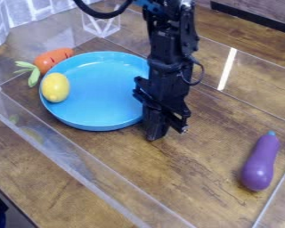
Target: Remove the lemon from the blue tray and put it on the table
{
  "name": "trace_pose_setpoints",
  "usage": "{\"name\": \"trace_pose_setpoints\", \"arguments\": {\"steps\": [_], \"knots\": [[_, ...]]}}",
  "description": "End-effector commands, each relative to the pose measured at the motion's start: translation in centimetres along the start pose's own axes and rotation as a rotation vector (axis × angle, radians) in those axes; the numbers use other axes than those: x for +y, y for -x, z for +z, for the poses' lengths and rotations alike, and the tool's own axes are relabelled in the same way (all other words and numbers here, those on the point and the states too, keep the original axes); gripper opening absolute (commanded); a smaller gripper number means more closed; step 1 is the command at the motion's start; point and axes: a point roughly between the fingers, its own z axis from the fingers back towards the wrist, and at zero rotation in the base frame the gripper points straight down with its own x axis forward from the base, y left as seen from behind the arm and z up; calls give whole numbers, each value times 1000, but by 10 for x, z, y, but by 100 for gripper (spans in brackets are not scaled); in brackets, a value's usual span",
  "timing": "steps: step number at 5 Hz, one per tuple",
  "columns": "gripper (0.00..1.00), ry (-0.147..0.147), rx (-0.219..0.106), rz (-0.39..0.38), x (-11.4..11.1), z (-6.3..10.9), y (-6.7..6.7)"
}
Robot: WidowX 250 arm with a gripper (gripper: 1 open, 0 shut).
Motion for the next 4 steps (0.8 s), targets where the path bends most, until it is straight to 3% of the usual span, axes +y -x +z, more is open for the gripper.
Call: {"name": "trace_pose_setpoints", "arguments": {"steps": [1,3,4], "knots": [[0,2,-29,5,-2,7,3],[0,21,-17,51,4,7,24],[100,19,-22,67,-2,7,21]]}}
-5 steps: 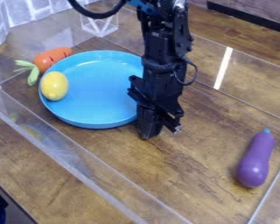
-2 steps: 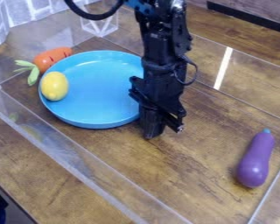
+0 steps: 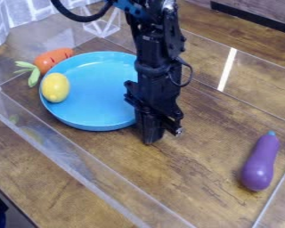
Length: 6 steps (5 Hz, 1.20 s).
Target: Remove the lemon from the blue tray and put it on the table
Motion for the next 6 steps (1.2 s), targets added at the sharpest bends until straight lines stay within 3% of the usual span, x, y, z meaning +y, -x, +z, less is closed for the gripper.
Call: {"name": "trace_pose_setpoints", "arguments": {"steps": [1,2,3,4,5,6], "knots": [[100,-13,-37,46,-8,25,-3],[100,-27,-58,85,-15,47,-4],[100,-49,-80,90,-8,71,-7],[100,-61,-108,121,4,94,0],[100,-77,-134,173,33,120,8],[100,-81,-153,247,72,136,25]]}}
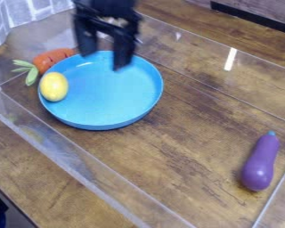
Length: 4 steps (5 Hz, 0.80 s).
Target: Remove the lemon from the blue tray and put it on the table
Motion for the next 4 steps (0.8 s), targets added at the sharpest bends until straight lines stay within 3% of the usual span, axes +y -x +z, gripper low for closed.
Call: {"name": "trace_pose_setpoints", "arguments": {"steps": [1,2,3,4], "knots": [[100,-20,-107,59,40,28,1],[100,-28,-118,75,53,20,2],[100,-28,-114,49,43,14,-2],[100,-34,-109,132,48,3,-2]]}}
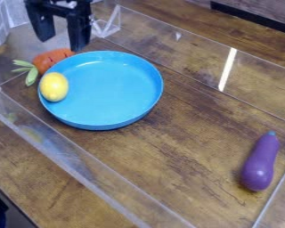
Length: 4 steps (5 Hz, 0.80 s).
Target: Remove the lemon from the blue tray and put it on the table
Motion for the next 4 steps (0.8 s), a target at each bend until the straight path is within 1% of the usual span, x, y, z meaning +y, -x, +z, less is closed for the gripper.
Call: {"name": "trace_pose_setpoints", "arguments": {"steps": [1,2,3,4], "knots": [[100,-26,-39,90,11,-9,1],[100,-40,-47,178,18,-29,3],[100,-44,-59,158,35,-46,-1],[100,-42,-70,127,55,-57,-6]]}}
